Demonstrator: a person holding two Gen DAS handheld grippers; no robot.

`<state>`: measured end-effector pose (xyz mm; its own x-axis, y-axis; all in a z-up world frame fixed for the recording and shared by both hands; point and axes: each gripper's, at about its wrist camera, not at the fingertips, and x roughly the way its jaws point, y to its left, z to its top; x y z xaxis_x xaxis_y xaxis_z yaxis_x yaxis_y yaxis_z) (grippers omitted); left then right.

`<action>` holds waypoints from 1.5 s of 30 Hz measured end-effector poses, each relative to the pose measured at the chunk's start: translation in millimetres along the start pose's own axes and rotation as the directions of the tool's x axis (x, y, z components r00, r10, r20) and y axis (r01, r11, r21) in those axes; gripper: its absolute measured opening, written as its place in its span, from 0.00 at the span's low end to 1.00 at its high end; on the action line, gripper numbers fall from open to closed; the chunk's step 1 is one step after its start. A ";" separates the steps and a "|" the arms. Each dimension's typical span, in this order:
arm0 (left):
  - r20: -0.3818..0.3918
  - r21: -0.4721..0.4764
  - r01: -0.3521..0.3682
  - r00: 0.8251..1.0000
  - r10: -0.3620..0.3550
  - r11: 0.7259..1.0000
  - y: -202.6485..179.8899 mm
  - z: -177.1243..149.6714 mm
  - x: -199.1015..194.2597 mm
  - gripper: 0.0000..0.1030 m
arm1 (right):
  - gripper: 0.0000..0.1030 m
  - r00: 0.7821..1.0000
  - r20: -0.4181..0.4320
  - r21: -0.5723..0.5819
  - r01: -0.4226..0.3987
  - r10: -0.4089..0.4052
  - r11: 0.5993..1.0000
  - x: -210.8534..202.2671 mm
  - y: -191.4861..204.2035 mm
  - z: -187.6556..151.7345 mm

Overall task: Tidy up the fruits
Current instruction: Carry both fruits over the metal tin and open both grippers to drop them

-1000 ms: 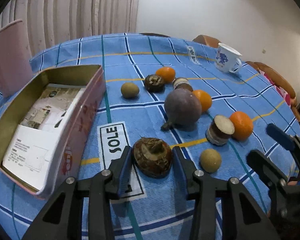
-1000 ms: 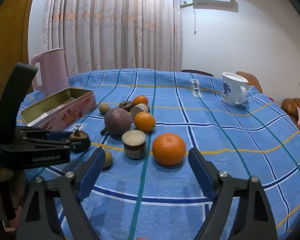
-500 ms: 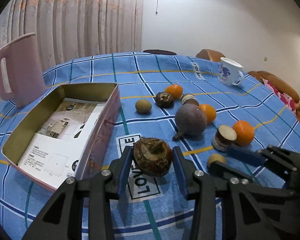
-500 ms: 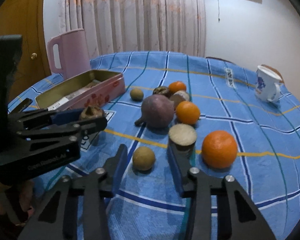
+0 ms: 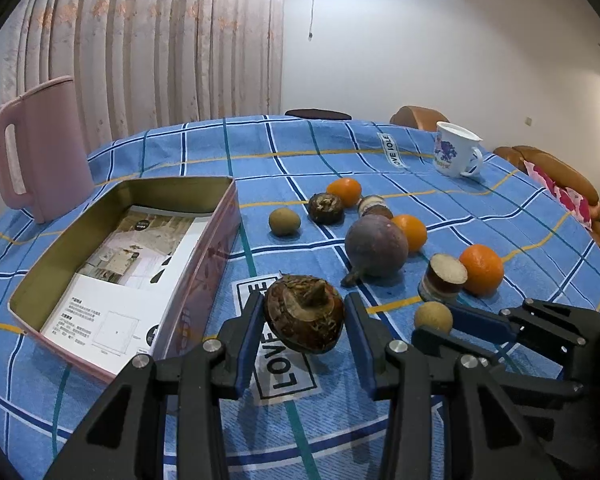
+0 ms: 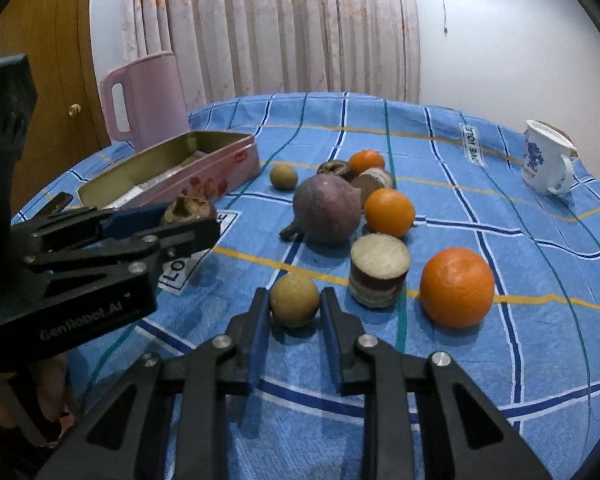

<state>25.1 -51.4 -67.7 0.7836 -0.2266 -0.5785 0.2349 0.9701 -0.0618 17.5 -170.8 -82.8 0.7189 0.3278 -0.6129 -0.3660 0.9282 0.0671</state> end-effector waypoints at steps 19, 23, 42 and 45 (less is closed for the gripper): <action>0.142 0.005 -0.051 0.989 0.050 0.999 6.4 11.1 -29.3 0.42 | 0.28 0.991 0.122 -0.040 0.056 -0.050 0.998 -14.3 9.8 19.3; 0.156 -0.006 -0.098 0.983 0.098 0.995 20.0 16.8 -34.0 0.42 | 0.28 0.989 0.140 -0.075 0.053 -0.042 0.996 -14.0 19.9 33.7; 0.066 -0.137 -0.208 0.973 0.219 0.968 115.4 34.1 -23.2 0.42 | 0.28 0.983 0.116 -0.210 -0.116 0.143 0.971 35.3 96.6 109.0; 0.042 -0.139 -0.214 0.974 0.221 0.967 122.5 35.8 -17.9 0.42 | 0.28 0.982 0.094 -0.221 -0.139 0.163 0.965 46.9 105.2 116.7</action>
<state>60.4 68.3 -35.8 0.8394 -0.0096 -0.5434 -0.0204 0.9986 -0.0492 81.7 -37.1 -12.6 0.7022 0.4895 -0.5170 -0.5835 0.8118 -0.0239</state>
